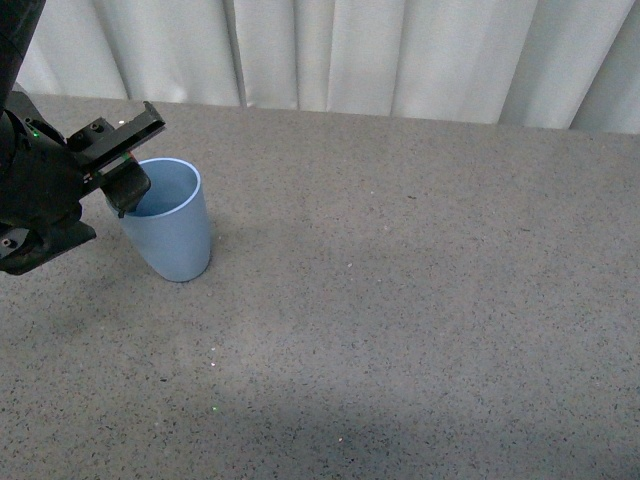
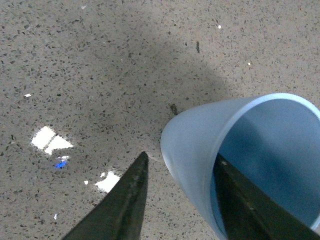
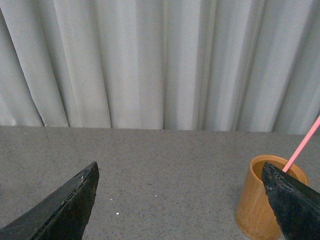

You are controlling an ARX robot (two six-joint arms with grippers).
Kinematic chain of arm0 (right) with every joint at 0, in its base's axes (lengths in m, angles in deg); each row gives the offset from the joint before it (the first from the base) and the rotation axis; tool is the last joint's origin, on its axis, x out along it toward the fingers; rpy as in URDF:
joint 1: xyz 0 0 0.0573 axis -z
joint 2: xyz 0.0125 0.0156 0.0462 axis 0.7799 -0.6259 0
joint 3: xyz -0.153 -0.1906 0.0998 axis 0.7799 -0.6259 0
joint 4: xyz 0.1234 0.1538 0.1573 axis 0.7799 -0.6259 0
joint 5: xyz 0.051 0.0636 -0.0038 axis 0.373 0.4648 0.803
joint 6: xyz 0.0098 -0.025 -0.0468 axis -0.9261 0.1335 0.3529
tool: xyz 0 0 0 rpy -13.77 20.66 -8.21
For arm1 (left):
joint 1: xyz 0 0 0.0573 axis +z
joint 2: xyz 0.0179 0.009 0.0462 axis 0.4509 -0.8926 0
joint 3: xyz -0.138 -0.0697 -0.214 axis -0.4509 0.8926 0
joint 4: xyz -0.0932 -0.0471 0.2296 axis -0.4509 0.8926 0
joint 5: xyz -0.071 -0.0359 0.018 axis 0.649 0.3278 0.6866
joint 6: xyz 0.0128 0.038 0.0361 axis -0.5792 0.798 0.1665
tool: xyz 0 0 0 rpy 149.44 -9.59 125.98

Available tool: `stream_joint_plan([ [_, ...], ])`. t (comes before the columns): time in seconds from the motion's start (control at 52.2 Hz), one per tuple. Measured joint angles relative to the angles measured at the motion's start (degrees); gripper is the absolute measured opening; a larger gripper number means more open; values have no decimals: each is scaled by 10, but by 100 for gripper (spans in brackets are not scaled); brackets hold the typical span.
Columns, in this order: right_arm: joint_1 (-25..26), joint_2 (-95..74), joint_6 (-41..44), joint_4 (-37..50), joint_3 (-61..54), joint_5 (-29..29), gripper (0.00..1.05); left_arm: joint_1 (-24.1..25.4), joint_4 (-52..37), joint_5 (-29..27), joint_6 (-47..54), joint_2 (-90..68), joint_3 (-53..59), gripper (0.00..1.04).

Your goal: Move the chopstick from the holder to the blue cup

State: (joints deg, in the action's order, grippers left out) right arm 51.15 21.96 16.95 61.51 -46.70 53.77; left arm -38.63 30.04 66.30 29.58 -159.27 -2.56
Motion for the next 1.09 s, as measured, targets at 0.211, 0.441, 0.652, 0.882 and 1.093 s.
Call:
stream_joint_plan([
  [0.211, 0, 0, 0, 0, 0, 0, 95, -13, -6, 18, -1, 9, 7, 4],
  [0.441, 0, 0, 0, 0, 0, 0, 95, -35, -11, 27, -2, 54, 27, 4],
  [0.652, 0, 0, 0, 0, 0, 0, 95, -94, -7, 42, -31, 110, 61, 4],
  [0.882, 0, 0, 0, 0, 0, 0, 95, -175, -5, 14, -73, 124, 70, 4],
  [1.093, 0, 0, 0, 0, 0, 0, 95, -242, -9, -6, -92, 104, 74, 4],
])
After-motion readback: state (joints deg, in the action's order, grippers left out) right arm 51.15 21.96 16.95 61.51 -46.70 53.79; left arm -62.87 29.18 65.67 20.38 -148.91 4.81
